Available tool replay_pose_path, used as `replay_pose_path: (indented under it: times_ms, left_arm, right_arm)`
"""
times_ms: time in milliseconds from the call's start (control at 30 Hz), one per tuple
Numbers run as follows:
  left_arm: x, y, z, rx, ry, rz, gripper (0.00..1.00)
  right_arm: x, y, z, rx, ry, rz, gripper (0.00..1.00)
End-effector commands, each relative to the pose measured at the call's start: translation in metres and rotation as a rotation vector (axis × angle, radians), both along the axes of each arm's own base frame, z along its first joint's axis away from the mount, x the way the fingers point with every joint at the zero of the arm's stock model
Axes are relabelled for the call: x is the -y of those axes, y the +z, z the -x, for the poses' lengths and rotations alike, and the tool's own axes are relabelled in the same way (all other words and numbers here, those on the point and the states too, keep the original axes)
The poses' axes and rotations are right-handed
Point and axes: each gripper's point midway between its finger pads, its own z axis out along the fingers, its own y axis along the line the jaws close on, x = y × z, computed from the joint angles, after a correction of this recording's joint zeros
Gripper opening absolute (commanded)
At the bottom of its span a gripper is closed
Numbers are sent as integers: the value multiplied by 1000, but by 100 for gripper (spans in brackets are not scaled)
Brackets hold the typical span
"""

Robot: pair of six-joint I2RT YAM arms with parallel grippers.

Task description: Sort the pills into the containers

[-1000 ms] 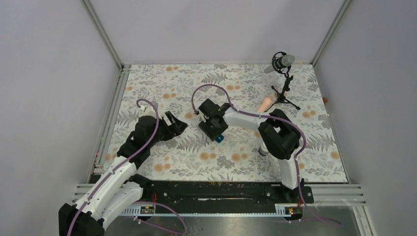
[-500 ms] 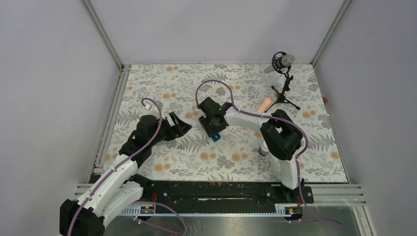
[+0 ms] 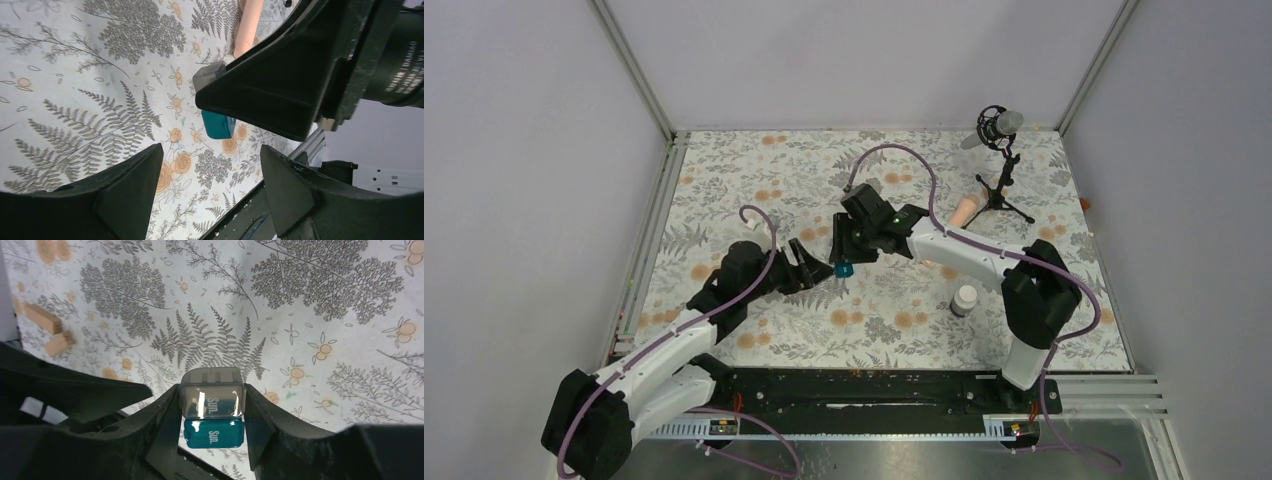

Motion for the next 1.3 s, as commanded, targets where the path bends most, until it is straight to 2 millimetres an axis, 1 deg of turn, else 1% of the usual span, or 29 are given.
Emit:
replay_pose_path:
  times_ms: [0,233,467,667,700,767,833,867,933,967,1267]
  left_arm:
    - [21,22,-6,67,-41,107,73]
    - [32,23,-12,55,-26,154,72]
    - [33,10,-12,4,-4,139,53]
    - [28,6,-14,-18,40,142,44]
    - [28,5,-14,-21,42,142,41]
    - [27,4,-14,-30,47,140,31]
    - [26,2,-14,-35,55,133,19]
    - [24,0,-15,-44,65,123,15]
    - [22,1,-15,-43,68,103,4]
    - [21,4,-15,-36,71,98,1]
    - [25,20,-13,15,28,103,0]
  right_arm:
    - [-10,28,7,-27,-63,-128,41]
    - [-13,34,13,-55,-77,-174,41]
    - [-21,37,15,-88,-87,-222,40]
    - [-23,35,17,-104,-88,-229,40]
    - [-23,34,17,-105,-87,-229,40]
    - [-23,34,18,-107,-87,-230,40]
    - [-24,36,19,-112,-73,-239,40]
    - [-24,37,20,-111,-59,-241,40]
    - [-22,42,22,-100,-35,-251,40]
    - [-21,45,23,-96,-22,-258,40]
    - [-25,72,34,-63,94,-350,43]
